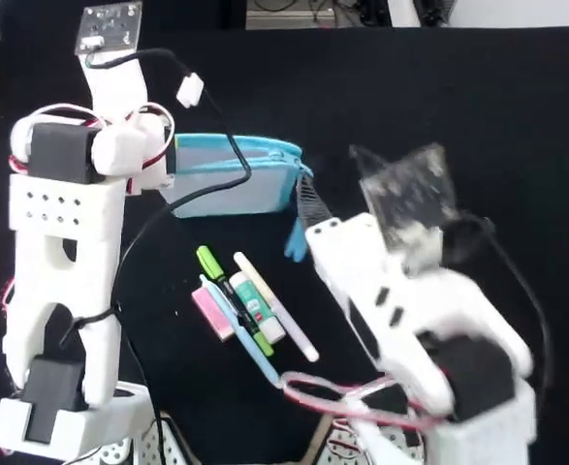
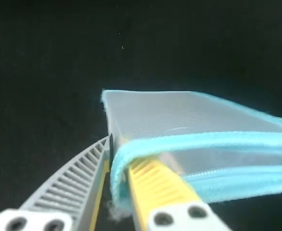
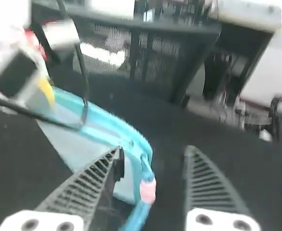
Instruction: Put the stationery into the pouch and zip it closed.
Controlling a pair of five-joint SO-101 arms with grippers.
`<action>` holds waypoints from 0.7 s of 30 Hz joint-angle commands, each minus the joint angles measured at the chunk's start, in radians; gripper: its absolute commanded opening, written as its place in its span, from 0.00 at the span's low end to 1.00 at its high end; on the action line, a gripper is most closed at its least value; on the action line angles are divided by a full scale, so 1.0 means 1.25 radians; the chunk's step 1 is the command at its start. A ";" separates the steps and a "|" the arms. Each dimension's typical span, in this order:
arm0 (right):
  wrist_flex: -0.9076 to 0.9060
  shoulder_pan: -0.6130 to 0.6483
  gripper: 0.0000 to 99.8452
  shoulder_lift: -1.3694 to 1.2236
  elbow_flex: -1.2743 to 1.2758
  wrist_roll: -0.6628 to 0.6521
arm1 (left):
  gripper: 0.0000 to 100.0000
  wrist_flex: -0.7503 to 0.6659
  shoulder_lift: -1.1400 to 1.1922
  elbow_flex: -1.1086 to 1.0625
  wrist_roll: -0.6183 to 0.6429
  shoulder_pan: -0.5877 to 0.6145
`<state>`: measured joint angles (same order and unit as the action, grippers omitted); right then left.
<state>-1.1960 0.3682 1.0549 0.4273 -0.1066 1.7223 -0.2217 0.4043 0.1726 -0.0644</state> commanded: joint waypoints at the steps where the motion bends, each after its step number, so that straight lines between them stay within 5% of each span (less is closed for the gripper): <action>1: -0.075 -0.063 0.15 -0.046 -0.001 -0.004 | 0.03 -0.001 -0.009 0.099 -0.009 0.069; 7: -0.166 -0.016 0.13 -0.136 0.094 -0.066 | 0.03 -0.001 -0.009 0.042 -0.006 0.114; 15: 0.117 0.054 0.13 -0.311 0.334 -0.069 | 0.03 -0.006 -0.009 -0.073 -0.006 0.120; 21: 0.152 0.168 0.22 -0.341 0.346 -0.055 | 0.03 -0.006 -0.009 -0.088 -0.005 0.172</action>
<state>-1.0457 0.5171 0.6437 0.8646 -0.1849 1.7208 -0.2386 0.3138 0.1711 0.0951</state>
